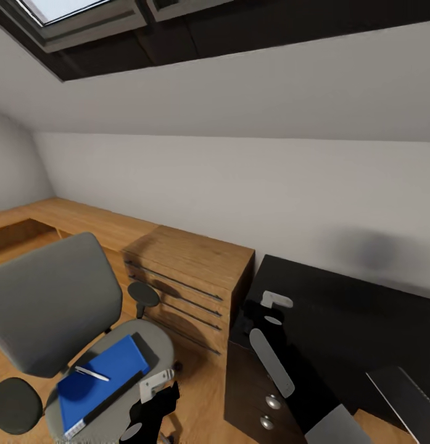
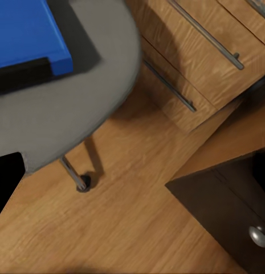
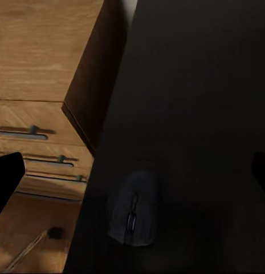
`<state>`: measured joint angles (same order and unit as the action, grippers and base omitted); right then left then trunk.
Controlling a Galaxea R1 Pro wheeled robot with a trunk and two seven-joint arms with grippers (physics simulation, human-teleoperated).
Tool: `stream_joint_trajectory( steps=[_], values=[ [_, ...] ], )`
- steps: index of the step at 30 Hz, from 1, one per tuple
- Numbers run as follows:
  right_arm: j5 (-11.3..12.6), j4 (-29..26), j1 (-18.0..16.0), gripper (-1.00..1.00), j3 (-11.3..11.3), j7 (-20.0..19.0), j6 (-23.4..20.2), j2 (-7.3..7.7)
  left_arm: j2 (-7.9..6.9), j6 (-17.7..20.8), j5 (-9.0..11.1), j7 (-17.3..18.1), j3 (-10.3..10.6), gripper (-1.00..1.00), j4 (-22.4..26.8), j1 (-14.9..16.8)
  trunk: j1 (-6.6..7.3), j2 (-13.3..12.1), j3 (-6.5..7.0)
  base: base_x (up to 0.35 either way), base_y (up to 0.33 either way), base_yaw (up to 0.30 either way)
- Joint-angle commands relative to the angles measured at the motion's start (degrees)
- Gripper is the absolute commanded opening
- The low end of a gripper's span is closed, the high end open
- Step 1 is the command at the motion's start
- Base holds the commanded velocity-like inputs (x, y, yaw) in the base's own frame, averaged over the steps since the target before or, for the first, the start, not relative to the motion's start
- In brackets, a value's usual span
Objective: In the bedroom, organize the workspace by keeping the computer under the desk, ensuring the monitor is on the desk, placing the keyboard on the desk next to the monitor, placing the mouse on the desk next to the keyboard, moving the folder from the swivel chair onto the desk next to the mouse, stacking the notebook on top of the folder with the pen on top of the notebook, and positioning the swivel chair next to the desk.
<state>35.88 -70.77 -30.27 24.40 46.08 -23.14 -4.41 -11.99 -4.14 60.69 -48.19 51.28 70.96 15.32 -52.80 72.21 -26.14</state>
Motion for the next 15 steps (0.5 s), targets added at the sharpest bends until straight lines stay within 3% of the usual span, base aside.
stream_joint_trajectory(
  steps=[1,10,15],
  values=[
    [0.2,0.1,0.0,1.00,0.3,0.4,-0.1,0.02,-0.05,-0.4,0.5,-0.2,0.2,1.00,0.1,0.1,0.00,0.0,-0.06,0.000,0.000,0.277],
    [0.2,0.7,0.0,1.00,0.7,0.3,1.2,0.02,-0.05,-0.4,0.5,0.0,0.2,1.00,0.1,0.1,0.00,0.0,-0.06,0.000,0.000,0.276],
    [-0.9,1.2,0.0,1.00,0.7,0.3,1.3,0.02,-0.03,-0.4,0.5,-0.1,0.2,1.00,0.5,0.1,0.00,0.0,-0.06,0.000,0.000,0.075]
  ],
)
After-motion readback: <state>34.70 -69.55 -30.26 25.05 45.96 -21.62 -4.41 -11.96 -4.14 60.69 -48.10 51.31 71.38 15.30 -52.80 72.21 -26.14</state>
